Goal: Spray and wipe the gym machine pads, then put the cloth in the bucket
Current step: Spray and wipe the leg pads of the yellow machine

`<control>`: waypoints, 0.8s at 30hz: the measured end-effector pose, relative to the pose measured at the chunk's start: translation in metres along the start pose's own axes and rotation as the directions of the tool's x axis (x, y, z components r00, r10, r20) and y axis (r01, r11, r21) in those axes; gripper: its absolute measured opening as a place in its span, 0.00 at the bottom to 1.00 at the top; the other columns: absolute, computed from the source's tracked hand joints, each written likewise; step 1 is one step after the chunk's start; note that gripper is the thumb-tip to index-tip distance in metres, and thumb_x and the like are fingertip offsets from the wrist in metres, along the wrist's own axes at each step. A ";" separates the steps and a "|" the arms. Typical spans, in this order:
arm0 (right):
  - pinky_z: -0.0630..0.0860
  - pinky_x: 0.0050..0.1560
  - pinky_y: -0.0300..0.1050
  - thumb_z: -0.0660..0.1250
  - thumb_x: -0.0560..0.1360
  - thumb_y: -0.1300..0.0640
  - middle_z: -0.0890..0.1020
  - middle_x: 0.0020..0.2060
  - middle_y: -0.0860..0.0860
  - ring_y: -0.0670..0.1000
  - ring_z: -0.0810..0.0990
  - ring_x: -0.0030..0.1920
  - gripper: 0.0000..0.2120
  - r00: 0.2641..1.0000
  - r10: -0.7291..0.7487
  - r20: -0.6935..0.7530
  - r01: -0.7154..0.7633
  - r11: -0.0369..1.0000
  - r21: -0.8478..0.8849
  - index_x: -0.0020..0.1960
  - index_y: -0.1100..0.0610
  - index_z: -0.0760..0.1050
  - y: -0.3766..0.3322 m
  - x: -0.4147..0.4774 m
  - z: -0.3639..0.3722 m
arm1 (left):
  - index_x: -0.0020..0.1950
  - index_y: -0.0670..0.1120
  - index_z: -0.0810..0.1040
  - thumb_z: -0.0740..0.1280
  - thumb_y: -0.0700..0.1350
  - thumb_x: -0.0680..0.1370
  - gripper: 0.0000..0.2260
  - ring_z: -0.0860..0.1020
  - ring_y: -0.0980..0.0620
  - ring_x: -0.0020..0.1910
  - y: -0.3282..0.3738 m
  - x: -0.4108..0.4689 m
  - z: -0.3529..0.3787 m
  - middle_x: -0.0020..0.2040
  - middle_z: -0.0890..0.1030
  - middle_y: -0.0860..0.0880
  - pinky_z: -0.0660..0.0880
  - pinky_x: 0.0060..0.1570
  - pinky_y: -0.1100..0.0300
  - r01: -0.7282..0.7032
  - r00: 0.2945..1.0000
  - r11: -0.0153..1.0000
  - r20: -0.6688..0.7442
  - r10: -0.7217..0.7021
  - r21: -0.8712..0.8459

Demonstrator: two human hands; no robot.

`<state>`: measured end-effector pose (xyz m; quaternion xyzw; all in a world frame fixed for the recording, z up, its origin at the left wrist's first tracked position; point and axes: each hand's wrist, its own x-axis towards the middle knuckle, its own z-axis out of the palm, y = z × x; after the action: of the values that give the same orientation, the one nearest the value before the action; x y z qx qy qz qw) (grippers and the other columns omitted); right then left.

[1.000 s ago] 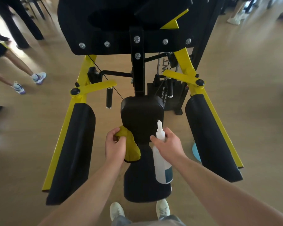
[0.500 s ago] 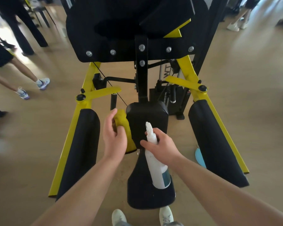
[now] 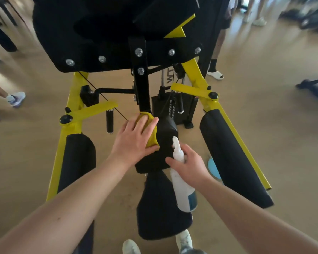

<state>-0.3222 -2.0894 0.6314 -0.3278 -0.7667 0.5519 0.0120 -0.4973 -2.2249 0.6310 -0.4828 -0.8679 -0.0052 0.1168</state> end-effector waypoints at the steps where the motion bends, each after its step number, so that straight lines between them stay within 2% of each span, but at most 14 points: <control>1: 0.69 0.33 0.31 0.73 0.78 0.46 0.77 0.44 0.37 0.41 0.78 0.42 0.18 1.000 0.010 -0.016 -0.010 1.000 0.002 0.59 0.35 0.66 0.003 0.002 -0.004 | 0.82 0.51 0.53 0.65 0.70 0.75 0.43 0.66 0.39 0.76 0.002 0.006 -0.001 0.77 0.67 0.43 0.71 0.69 0.42 -0.020 1.000 0.999 -0.006 0.020 0.027; 4: 0.69 0.34 0.32 0.73 0.78 0.45 0.77 0.43 0.36 0.41 0.78 0.41 0.18 0.996 0.038 -0.084 -0.037 0.999 0.015 0.59 0.35 0.67 0.011 0.008 -0.012 | 0.82 0.49 0.54 0.62 0.70 0.77 0.41 0.71 0.40 0.72 0.010 0.017 -0.005 0.75 0.70 0.41 0.74 0.64 0.44 -0.068 0.997 0.995 -0.023 0.070 0.079; 7: 0.68 0.36 0.32 0.74 0.77 0.44 0.76 0.46 0.35 0.41 0.78 0.44 0.21 0.988 0.059 -0.140 -0.055 0.998 0.030 0.66 0.37 0.69 0.018 0.015 -0.015 | 0.82 0.48 0.56 0.57 0.70 0.79 0.39 0.75 0.40 0.67 0.019 0.030 -0.009 0.72 0.71 0.41 0.76 0.58 0.46 -0.091 0.996 0.988 -0.004 0.092 0.128; 9: 0.69 0.37 0.34 0.73 0.77 0.43 0.76 0.47 0.35 0.42 0.78 0.45 0.24 0.986 0.067 -0.155 -0.064 0.998 0.025 0.71 0.40 0.69 0.020 0.017 -0.015 | 0.81 0.47 0.58 0.56 0.69 0.80 0.37 0.77 0.40 0.64 0.028 0.040 -0.011 0.71 0.72 0.41 0.78 0.55 0.47 -0.118 0.993 0.984 0.022 0.116 0.136; 12: 0.70 0.36 0.36 0.73 0.78 0.43 0.77 0.48 0.37 0.43 0.78 0.44 0.24 0.983 0.077 -0.169 -0.073 0.997 0.029 0.71 0.42 0.70 0.021 0.019 -0.017 | 0.79 0.48 0.63 0.56 0.66 0.82 0.32 0.77 0.41 0.61 0.041 0.055 -0.013 0.68 0.74 0.42 0.79 0.51 0.47 -0.171 0.985 0.977 0.044 0.167 0.128; 14: 0.71 0.37 0.37 0.73 0.78 0.44 0.78 0.47 0.38 0.44 0.79 0.44 0.21 0.979 0.071 -0.190 -0.064 0.997 0.039 0.68 0.41 0.71 0.020 0.018 -0.018 | 0.74 0.49 0.70 0.56 0.64 0.82 0.27 0.77 0.41 0.60 0.052 0.066 -0.015 0.65 0.78 0.44 0.77 0.50 0.47 -0.240 0.971 0.960 0.057 0.234 0.142; 16: 0.71 0.37 0.38 0.74 0.78 0.46 0.79 0.46 0.40 0.45 0.79 0.44 0.18 0.975 0.065 -0.212 -0.052 0.997 0.065 0.65 0.41 0.72 0.019 0.016 -0.018 | 0.64 0.49 0.77 0.55 0.62 0.83 0.21 0.78 0.42 0.58 0.062 0.074 -0.014 0.57 0.81 0.47 0.74 0.49 0.47 -0.350 0.937 0.923 0.080 0.341 0.158; 18: 0.72 0.38 0.40 0.74 0.78 0.48 0.80 0.46 0.41 0.45 0.80 0.45 0.17 0.969 0.062 -0.241 -0.039 0.995 0.097 0.63 0.41 0.73 0.019 0.015 -0.019 | 0.58 0.49 0.79 0.56 0.61 0.83 0.20 0.78 0.43 0.58 0.063 0.076 -0.011 0.54 0.82 0.47 0.74 0.52 0.47 -0.417 0.909 0.897 0.077 0.410 0.146; 20: 0.74 0.40 0.41 0.74 0.77 0.48 0.81 0.46 0.41 0.46 0.80 0.47 0.17 0.962 0.066 -0.264 -0.034 0.991 0.126 0.63 0.40 0.73 0.018 0.015 -0.019 | 0.64 0.49 0.76 0.57 0.62 0.83 0.21 0.75 0.41 0.64 0.055 0.068 -0.006 0.60 0.81 0.46 0.74 0.58 0.45 -0.410 0.912 0.905 0.031 0.409 0.117; 22: 0.76 0.42 0.42 0.74 0.78 0.46 0.80 0.47 0.41 0.47 0.81 0.47 0.18 0.963 0.073 -0.260 -0.036 0.989 0.144 0.64 0.39 0.71 0.015 0.017 -0.018 | 0.73 0.48 0.69 0.56 0.63 0.84 0.25 0.70 0.40 0.72 0.045 0.052 -0.002 0.70 0.75 0.43 0.72 0.66 0.43 -0.336 0.941 0.936 -0.014 0.339 0.103; 24: 0.74 0.40 0.40 0.73 0.78 0.47 0.78 0.48 0.39 0.45 0.79 0.47 0.20 0.968 0.069 -0.243 -0.038 0.991 0.130 0.66 0.38 0.69 0.011 0.018 -0.016 | 0.79 0.47 0.63 0.54 0.63 0.84 0.28 0.67 0.39 0.75 0.036 0.035 -0.002 0.75 0.69 0.42 0.71 0.70 0.44 -0.236 0.970 0.967 -0.045 0.241 0.101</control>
<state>-0.3244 -2.0651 0.6218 -0.4129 -0.7144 0.5535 0.1127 -0.4847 -2.1767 0.6361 -0.5772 -0.7992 0.0365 0.1638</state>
